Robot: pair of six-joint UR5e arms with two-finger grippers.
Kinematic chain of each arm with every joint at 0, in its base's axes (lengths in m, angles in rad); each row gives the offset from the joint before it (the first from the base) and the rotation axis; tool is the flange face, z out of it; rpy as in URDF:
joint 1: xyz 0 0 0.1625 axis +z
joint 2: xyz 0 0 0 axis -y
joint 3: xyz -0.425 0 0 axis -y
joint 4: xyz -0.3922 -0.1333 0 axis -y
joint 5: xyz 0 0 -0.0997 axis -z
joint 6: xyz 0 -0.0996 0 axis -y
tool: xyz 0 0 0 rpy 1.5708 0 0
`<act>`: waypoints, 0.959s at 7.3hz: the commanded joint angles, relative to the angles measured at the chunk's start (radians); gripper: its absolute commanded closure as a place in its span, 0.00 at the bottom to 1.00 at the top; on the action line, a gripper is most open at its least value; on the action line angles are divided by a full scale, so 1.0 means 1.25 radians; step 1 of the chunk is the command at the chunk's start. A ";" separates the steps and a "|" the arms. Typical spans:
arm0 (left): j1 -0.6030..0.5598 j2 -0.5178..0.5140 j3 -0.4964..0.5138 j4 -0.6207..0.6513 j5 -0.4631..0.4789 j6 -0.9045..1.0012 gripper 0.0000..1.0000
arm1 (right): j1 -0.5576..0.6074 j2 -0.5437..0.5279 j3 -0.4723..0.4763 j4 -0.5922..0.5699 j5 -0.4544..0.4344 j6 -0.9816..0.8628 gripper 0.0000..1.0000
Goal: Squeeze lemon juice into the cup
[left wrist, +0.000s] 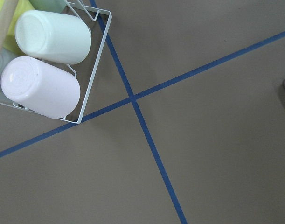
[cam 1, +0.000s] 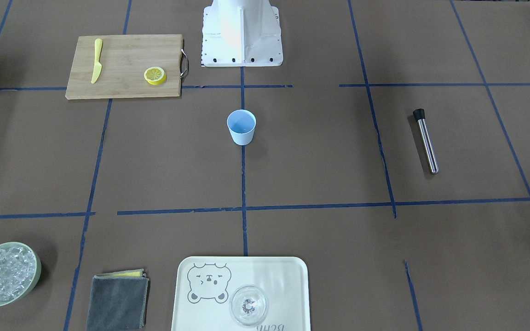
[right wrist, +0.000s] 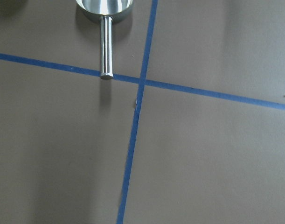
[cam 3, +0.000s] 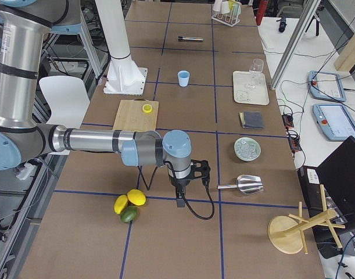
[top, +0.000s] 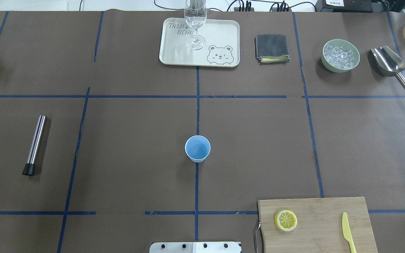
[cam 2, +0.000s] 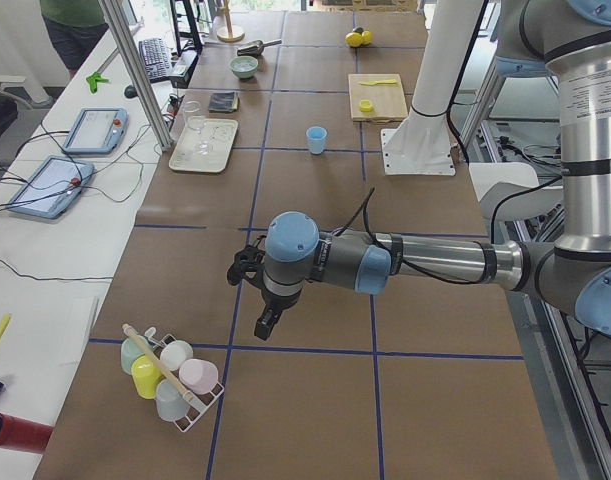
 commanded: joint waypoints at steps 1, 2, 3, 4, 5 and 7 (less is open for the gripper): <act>0.000 0.000 0.007 0.000 -0.001 -0.003 0.00 | -0.010 0.002 0.000 0.109 0.076 0.048 0.00; 0.000 0.000 0.012 0.002 -0.006 -0.003 0.00 | -0.011 0.003 0.000 0.108 0.079 0.059 0.00; 0.000 0.000 0.019 0.000 -0.007 -0.003 0.00 | -0.039 0.003 0.049 0.123 0.078 0.079 0.00; 0.000 0.000 0.017 -0.001 -0.007 -0.003 0.00 | -0.076 0.002 0.094 0.121 0.082 0.123 0.00; 0.000 -0.001 0.016 -0.002 -0.007 -0.003 0.00 | -0.154 0.022 0.107 0.129 0.077 0.129 0.00; 0.001 -0.003 0.014 -0.002 -0.004 -0.004 0.00 | -0.232 0.025 0.153 0.168 0.072 0.218 0.00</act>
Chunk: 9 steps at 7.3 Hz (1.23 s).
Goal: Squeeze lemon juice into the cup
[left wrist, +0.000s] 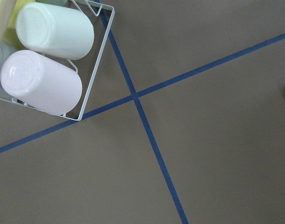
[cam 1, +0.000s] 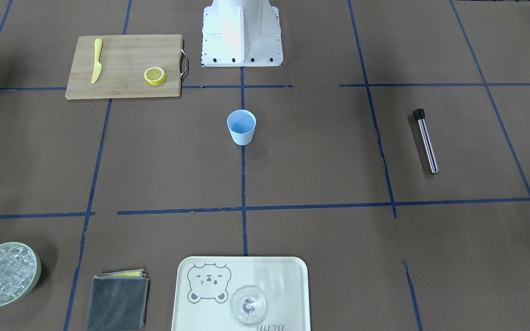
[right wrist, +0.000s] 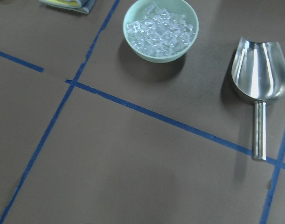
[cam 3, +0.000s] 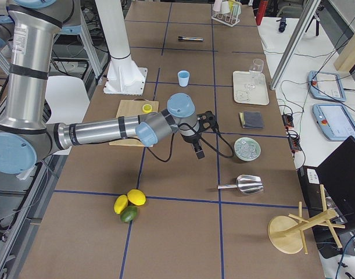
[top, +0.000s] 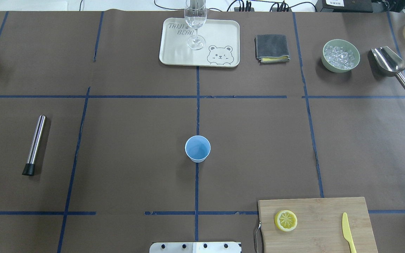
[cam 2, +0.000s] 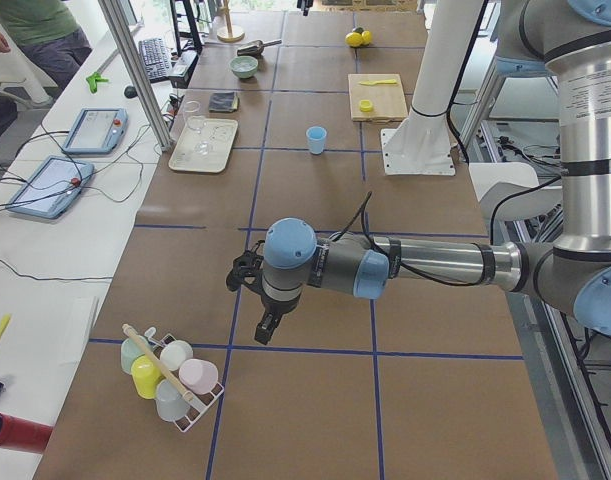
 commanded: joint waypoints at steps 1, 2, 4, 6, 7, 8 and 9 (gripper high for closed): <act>0.001 -0.003 -0.004 -0.001 0.002 -0.001 0.00 | -0.101 -0.006 0.069 0.017 -0.021 0.102 0.00; 0.002 -0.005 -0.007 -0.001 0.002 -0.001 0.00 | -0.179 -0.018 0.133 0.017 -0.081 0.230 0.00; 0.002 -0.015 -0.004 -0.001 0.004 -0.002 0.00 | -0.359 -0.018 0.194 0.016 -0.240 0.427 0.00; 0.004 -0.016 -0.010 -0.001 0.002 -0.002 0.00 | -0.589 -0.018 0.222 0.008 -0.482 0.642 0.00; 0.004 -0.023 -0.006 -0.001 0.004 -0.003 0.00 | -0.698 -0.010 0.226 -0.030 -0.588 0.732 0.01; 0.004 -0.030 -0.001 -0.001 0.004 -0.003 0.00 | -0.795 0.023 0.248 -0.116 -0.672 0.818 0.01; 0.004 -0.030 -0.002 -0.001 0.004 -0.003 0.00 | -0.858 0.089 0.247 -0.195 -0.697 0.873 0.02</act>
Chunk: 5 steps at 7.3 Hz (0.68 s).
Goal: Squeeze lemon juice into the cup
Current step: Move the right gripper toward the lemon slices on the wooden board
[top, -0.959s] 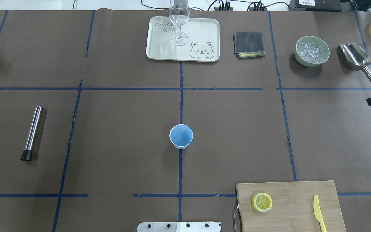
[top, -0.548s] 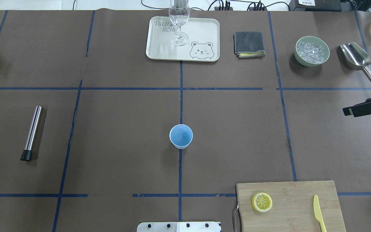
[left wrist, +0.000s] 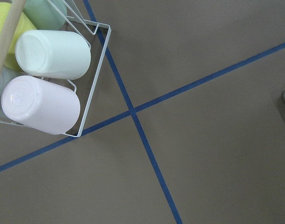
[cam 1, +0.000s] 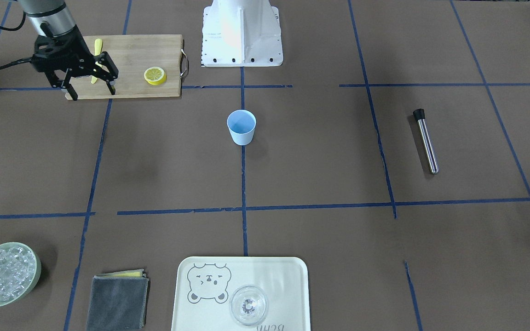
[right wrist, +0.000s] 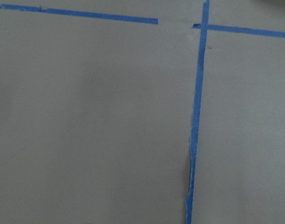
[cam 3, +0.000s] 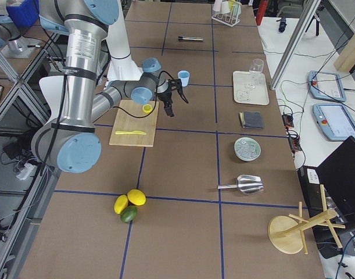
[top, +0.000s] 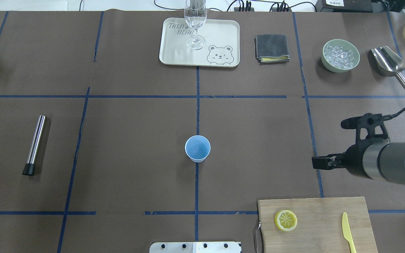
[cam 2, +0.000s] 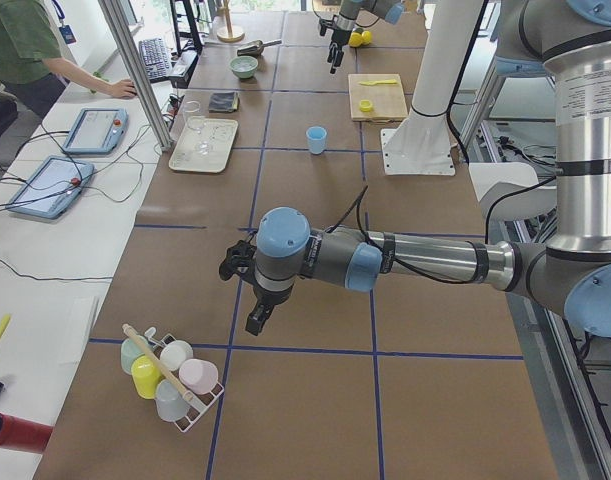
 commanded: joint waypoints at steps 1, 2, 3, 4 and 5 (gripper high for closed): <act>0.000 -0.003 0.000 0.000 0.000 0.001 0.00 | -0.171 0.153 0.004 -0.199 -0.107 0.170 0.02; 0.000 -0.005 -0.002 0.000 0.000 0.001 0.00 | -0.230 0.198 -0.008 -0.240 -0.188 0.208 0.02; 0.000 -0.005 0.001 0.000 0.000 0.001 0.00 | -0.245 0.192 -0.018 -0.238 -0.196 0.210 0.02; 0.000 -0.006 0.001 0.000 0.000 0.001 0.00 | -0.248 0.187 -0.034 -0.233 -0.196 0.209 0.02; 0.000 -0.006 0.001 0.000 0.000 0.000 0.00 | -0.248 0.173 -0.035 -0.232 -0.195 0.206 0.02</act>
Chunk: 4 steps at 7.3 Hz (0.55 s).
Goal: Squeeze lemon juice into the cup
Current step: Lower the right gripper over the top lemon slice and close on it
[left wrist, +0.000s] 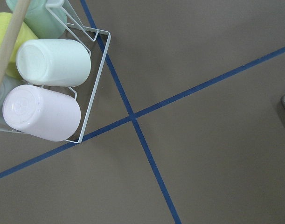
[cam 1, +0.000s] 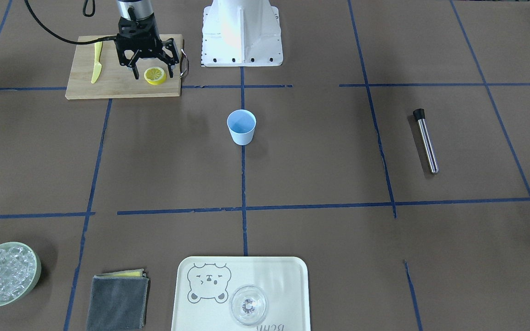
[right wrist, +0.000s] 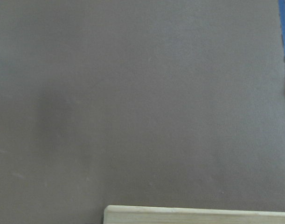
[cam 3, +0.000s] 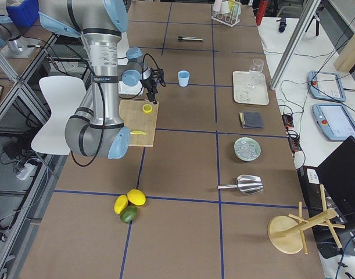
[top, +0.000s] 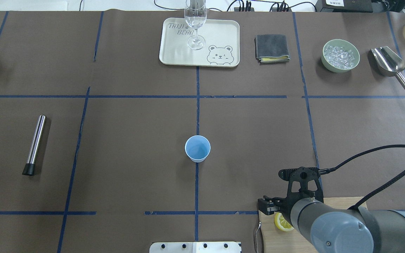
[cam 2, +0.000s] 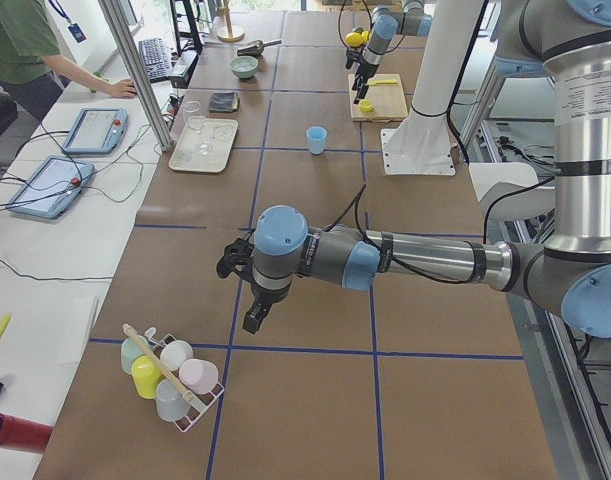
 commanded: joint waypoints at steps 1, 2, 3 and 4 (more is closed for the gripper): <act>0.000 -0.001 -0.002 0.000 0.000 0.000 0.00 | -0.006 -0.023 -0.018 0.026 -0.003 0.000 0.02; 0.000 -0.001 -0.003 0.000 0.000 0.000 0.00 | -0.008 -0.044 -0.049 0.111 -0.004 0.002 0.02; 0.000 0.001 -0.006 0.000 0.000 0.000 0.00 | -0.014 -0.060 -0.054 0.130 -0.007 0.005 0.02; 0.000 0.001 -0.006 0.000 0.000 0.000 0.00 | -0.025 -0.064 -0.054 0.131 -0.008 0.011 0.02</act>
